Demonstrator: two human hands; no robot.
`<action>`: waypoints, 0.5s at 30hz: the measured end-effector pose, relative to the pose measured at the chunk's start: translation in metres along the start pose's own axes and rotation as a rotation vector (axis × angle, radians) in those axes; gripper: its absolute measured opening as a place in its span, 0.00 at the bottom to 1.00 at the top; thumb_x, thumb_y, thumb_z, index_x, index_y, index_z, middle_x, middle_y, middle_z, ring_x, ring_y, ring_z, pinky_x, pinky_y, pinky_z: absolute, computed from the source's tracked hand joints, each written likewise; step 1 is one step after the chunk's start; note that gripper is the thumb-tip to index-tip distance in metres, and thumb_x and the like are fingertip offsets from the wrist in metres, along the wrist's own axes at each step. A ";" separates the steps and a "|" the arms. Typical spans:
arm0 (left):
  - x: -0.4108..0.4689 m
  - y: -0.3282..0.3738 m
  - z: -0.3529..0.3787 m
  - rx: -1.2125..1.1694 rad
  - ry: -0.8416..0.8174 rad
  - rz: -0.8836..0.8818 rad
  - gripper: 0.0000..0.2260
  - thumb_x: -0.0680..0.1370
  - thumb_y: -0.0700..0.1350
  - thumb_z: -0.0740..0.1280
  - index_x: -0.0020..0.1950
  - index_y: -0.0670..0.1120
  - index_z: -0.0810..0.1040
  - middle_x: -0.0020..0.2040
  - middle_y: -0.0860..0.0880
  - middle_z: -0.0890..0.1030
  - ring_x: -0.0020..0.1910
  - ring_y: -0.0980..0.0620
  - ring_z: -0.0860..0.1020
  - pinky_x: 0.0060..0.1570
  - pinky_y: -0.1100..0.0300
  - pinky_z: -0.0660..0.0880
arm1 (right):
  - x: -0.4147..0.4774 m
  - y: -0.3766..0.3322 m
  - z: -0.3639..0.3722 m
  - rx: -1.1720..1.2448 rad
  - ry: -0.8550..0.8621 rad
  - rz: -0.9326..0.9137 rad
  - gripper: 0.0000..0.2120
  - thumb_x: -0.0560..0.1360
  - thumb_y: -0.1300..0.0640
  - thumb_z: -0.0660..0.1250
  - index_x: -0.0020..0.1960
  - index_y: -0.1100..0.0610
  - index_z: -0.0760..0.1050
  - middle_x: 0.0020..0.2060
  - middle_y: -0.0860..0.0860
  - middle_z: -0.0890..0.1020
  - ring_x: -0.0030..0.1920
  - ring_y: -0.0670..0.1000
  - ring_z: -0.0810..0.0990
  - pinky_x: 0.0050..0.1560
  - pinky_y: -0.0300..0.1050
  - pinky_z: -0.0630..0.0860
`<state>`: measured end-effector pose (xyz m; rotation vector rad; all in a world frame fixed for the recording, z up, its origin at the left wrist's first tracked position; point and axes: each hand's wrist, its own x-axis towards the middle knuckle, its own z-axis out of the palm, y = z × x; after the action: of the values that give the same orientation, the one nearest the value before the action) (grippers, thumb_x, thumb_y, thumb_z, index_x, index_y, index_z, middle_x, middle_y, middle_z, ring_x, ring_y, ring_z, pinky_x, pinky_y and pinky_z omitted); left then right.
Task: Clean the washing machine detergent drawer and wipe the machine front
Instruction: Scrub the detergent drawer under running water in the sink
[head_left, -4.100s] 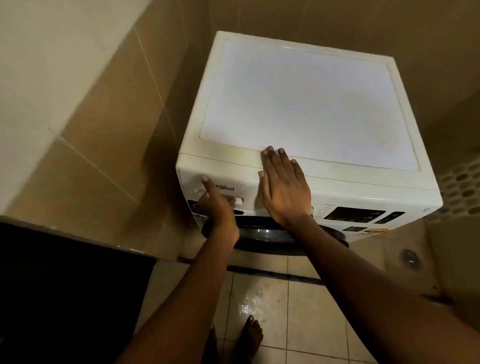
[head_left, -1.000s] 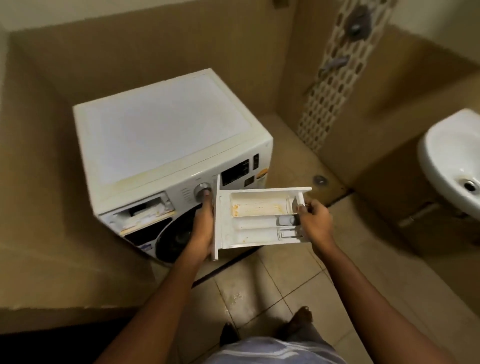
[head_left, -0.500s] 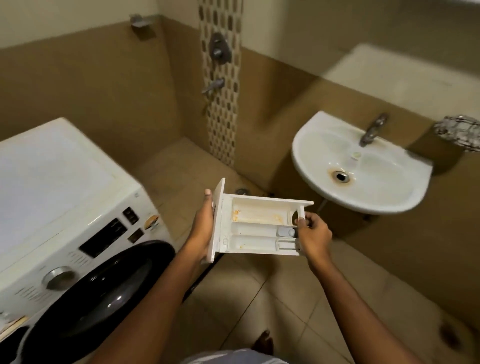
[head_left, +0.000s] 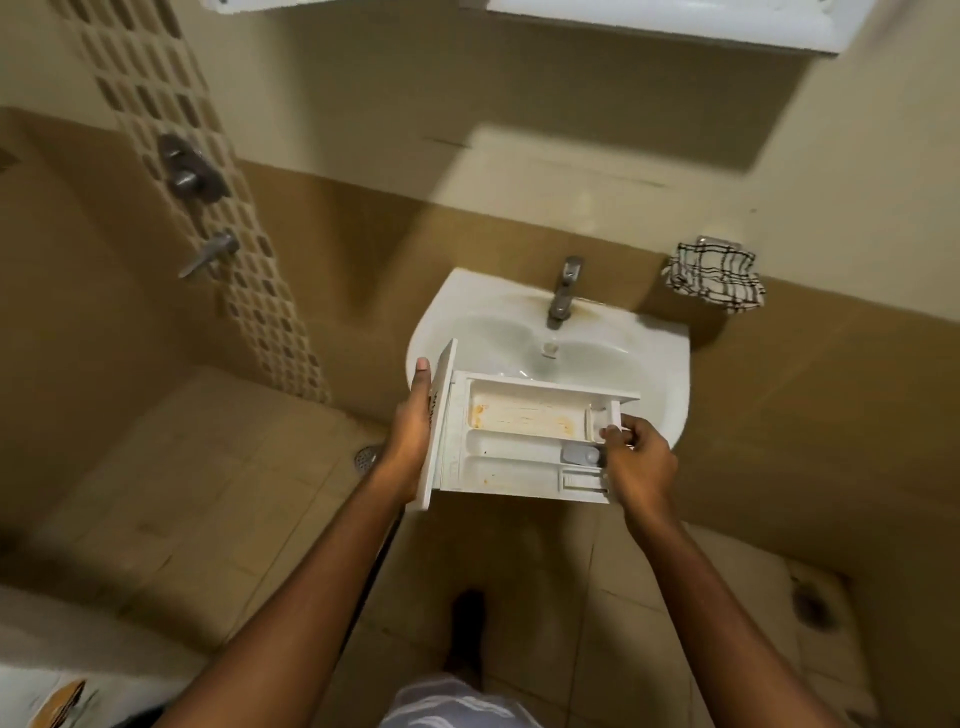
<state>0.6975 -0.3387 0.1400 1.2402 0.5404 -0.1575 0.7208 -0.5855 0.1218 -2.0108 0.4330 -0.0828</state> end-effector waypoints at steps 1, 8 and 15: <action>0.017 0.007 0.011 0.013 -0.012 0.002 0.37 0.69 0.77 0.60 0.59 0.48 0.85 0.56 0.39 0.85 0.55 0.37 0.83 0.61 0.37 0.76 | 0.015 -0.001 0.000 0.010 0.018 0.009 0.09 0.77 0.51 0.63 0.55 0.47 0.78 0.43 0.49 0.83 0.41 0.55 0.82 0.41 0.59 0.83; 0.130 0.035 0.063 0.139 -0.101 -0.043 0.43 0.67 0.81 0.54 0.57 0.48 0.85 0.54 0.41 0.85 0.54 0.39 0.84 0.61 0.39 0.77 | 0.113 0.004 0.019 0.015 0.062 0.143 0.07 0.73 0.45 0.62 0.48 0.45 0.76 0.34 0.49 0.84 0.34 0.54 0.82 0.40 0.61 0.82; 0.200 0.023 0.071 0.150 -0.075 -0.176 0.43 0.65 0.81 0.56 0.58 0.48 0.85 0.54 0.40 0.85 0.53 0.37 0.84 0.60 0.37 0.77 | 0.157 -0.001 0.038 -0.211 -0.021 0.224 0.15 0.79 0.52 0.61 0.63 0.53 0.76 0.55 0.51 0.82 0.55 0.56 0.79 0.50 0.46 0.71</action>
<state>0.9018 -0.3621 0.0809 1.3262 0.5805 -0.3980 0.8768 -0.6060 0.0848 -2.1522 0.6743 0.1279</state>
